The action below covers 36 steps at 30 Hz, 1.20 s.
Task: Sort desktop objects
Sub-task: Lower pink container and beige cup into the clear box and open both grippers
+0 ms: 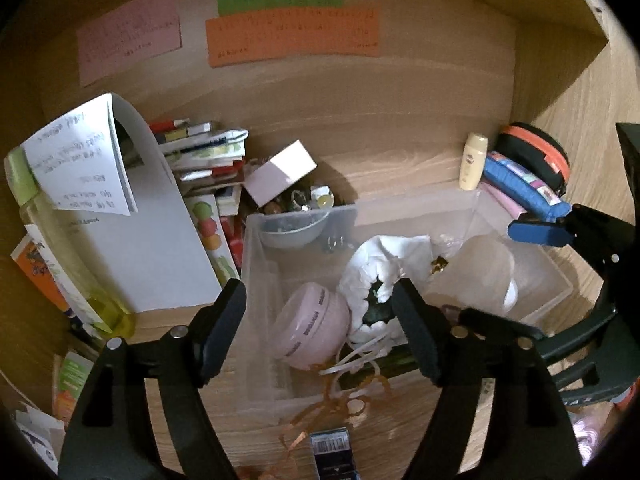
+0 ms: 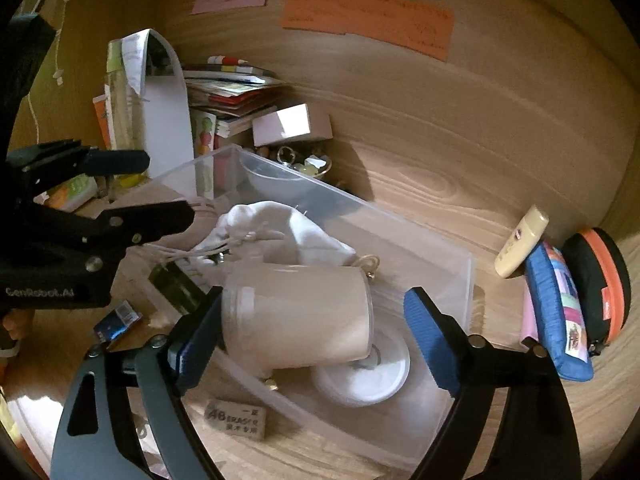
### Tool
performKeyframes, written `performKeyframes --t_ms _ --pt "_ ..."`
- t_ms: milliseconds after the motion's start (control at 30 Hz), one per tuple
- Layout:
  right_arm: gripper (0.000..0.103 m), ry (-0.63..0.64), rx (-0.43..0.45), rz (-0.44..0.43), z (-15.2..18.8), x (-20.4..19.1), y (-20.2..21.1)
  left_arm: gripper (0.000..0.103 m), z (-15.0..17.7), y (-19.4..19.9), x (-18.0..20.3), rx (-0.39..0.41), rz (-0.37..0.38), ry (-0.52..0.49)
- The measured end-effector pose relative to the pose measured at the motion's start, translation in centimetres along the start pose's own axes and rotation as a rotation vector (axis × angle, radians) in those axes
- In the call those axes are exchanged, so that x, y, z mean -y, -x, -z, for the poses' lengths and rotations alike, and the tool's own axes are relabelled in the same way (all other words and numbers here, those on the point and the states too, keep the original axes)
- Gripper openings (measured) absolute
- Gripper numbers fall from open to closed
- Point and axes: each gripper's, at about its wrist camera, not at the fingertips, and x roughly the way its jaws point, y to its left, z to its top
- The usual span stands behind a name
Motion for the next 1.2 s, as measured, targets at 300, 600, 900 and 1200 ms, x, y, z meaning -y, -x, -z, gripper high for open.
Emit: performKeyframes --t_ms 300,600,900,1200 --pt "0.094 0.038 0.020 0.090 0.8 -0.9 2.8 0.087 0.1 0.5 0.5 0.019 0.010 -0.006" --pt "0.094 -0.007 0.011 0.153 2.9 0.3 5.6 0.095 -0.2 2.9 0.4 0.044 0.001 0.014" --pt "0.094 -0.105 -0.003 0.194 5.4 2.9 8.1 0.098 1.1 6.6 -2.2 0.070 -0.068 0.062" --pt "0.095 -0.135 -0.013 0.183 8.1 2.7 10.4 0.099 5.2 7.9 -6.1 -0.027 -0.145 0.124"
